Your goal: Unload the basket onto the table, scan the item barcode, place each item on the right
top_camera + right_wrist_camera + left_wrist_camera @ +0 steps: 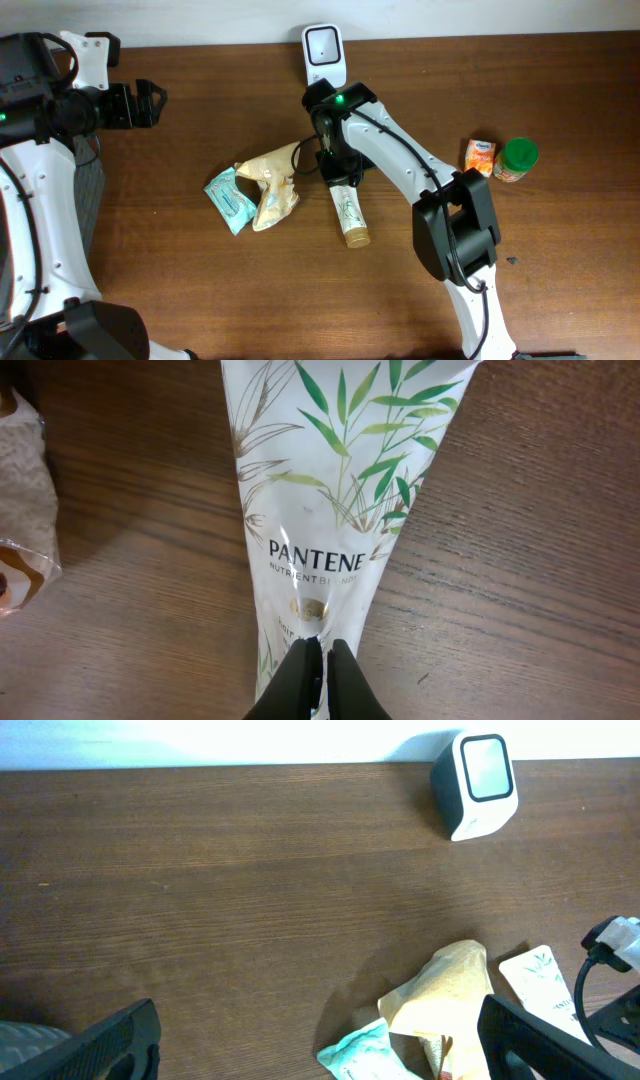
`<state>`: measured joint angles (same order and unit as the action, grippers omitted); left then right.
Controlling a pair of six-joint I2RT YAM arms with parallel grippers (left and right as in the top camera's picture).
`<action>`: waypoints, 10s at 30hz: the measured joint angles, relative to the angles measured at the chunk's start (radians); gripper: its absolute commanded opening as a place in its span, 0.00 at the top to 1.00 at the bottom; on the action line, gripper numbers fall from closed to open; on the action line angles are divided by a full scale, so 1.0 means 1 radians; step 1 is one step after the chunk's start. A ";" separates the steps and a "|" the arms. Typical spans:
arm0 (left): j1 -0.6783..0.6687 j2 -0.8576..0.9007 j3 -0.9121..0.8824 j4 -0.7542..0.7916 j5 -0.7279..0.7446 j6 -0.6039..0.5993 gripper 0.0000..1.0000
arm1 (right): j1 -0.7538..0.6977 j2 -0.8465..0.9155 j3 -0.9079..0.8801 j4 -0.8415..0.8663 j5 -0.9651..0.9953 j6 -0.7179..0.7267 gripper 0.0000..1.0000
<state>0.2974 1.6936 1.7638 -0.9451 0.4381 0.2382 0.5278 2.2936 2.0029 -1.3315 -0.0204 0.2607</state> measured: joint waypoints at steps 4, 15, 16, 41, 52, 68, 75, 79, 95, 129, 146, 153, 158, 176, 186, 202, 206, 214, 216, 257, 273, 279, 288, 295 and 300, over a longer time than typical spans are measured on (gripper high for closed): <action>0.000 0.000 0.000 0.000 0.000 0.000 0.01 | 0.000 -0.002 -0.069 0.053 -0.009 -0.002 0.96; 0.000 0.000 0.000 0.000 0.000 0.000 0.01 | -0.013 -0.021 -0.163 0.152 -0.081 -0.006 0.96; 0.000 0.000 0.000 0.000 0.000 0.000 0.01 | -0.024 -0.017 -0.162 0.152 -0.108 -0.008 0.96; 0.000 0.000 0.000 0.000 0.000 0.000 0.01 | -0.276 -0.054 -0.375 0.168 -0.612 -0.377 0.32; 0.000 0.000 0.000 0.002 0.024 0.000 0.01 | -0.277 -0.069 -0.436 0.250 -0.625 -0.341 0.90; 0.000 0.031 0.000 -0.012 0.053 -0.004 0.01 | -0.177 -0.249 -0.348 0.187 0.204 -0.043 0.96; 0.000 0.055 0.000 -0.013 0.053 -0.019 0.01 | -0.008 -0.095 -0.348 0.124 0.699 0.135 0.96; 0.000 0.055 0.000 -0.013 0.053 -0.019 0.01 | 0.016 -0.093 -0.350 0.169 0.584 0.159 0.96; 0.000 0.055 0.000 -0.012 0.053 -0.019 0.01 | 0.026 -0.082 -0.144 0.018 0.226 -0.003 0.53; 0.000 0.055 0.000 -0.015 0.052 -0.019 0.01 | -0.269 -0.095 -0.342 0.283 -0.269 -0.096 0.96; 0.000 0.115 0.000 -0.015 0.052 -0.019 0.01 | 0.015 0.097 -0.246 0.263 0.895 0.093 0.55; 0.000 0.116 0.000 -0.012 0.052 -0.019 0.01 | 0.058 0.086 -0.195 0.186 0.782 0.098 0.42; 0.000 0.116 0.000 -0.011 0.052 -0.019 0.01 | 0.062 0.080 -0.104 0.138 0.621 0.102 0.44; 0.000 0.116 0.000 -0.013 0.052 -0.019 0.01 | -0.165 -0.221 -0.032 0.128 -0.141 -0.082 0.91; -0.143 0.116 0.000 -0.005 0.045 -0.020 0.01 | -0.289 -0.213 -0.231 0.095 -0.378 -0.202 0.96; -0.167 0.116 0.000 0.045 0.013 -0.031 0.01 | -0.328 -0.211 -0.501 0.323 -0.087 -0.109 0.96; -0.167 0.116 0.000 0.046 0.010 -0.031 0.01 | -0.392 -0.210 -0.504 0.535 -0.055 -0.114 0.94; -0.167 0.116 0.000 0.046 -0.003 -0.031 0.01 | -0.413 -0.301 -0.464 0.481 -0.201 0.062 0.60; -0.167 0.116 0.000 0.046 -0.009 -0.031 0.01 | -0.413 -0.365 -0.449 0.472 -0.182 0.246 0.30; -0.167 0.116 0.000 0.021 -0.047 -0.031 0.01 | -0.482 -0.157 -0.301 0.374 -0.528 -0.151 0.23; -0.167 0.116 0.000 0.021 -0.046 -0.034 0.01 | -0.417 -0.168 -0.605 0.840 -0.591 0.151 0.70; -0.167 0.116 0.000 0.020 -0.046 -0.034 0.01 | -0.420 -0.172 -0.604 0.803 -0.629 0.112 0.96; -0.167 0.116 0.000 -0.048 -0.046 -0.035 0.01 | -0.426 -0.193 -0.566 0.423 -0.496 -0.336 0.43; -0.167 0.116 0.000 -0.054 -0.046 -0.035 0.01 | -0.476 -0.187 -0.559 0.554 -0.623 -0.364 0.51; -0.167 0.134 0.000 -0.054 -0.046 -0.035 0.01 | -0.433 -0.137 -0.559 0.570 -0.686 -0.251 0.60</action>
<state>0.1299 1.8275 1.7638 -0.9989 0.3920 0.2035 0.0948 2.1563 1.4437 -0.7616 -0.7067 0.0097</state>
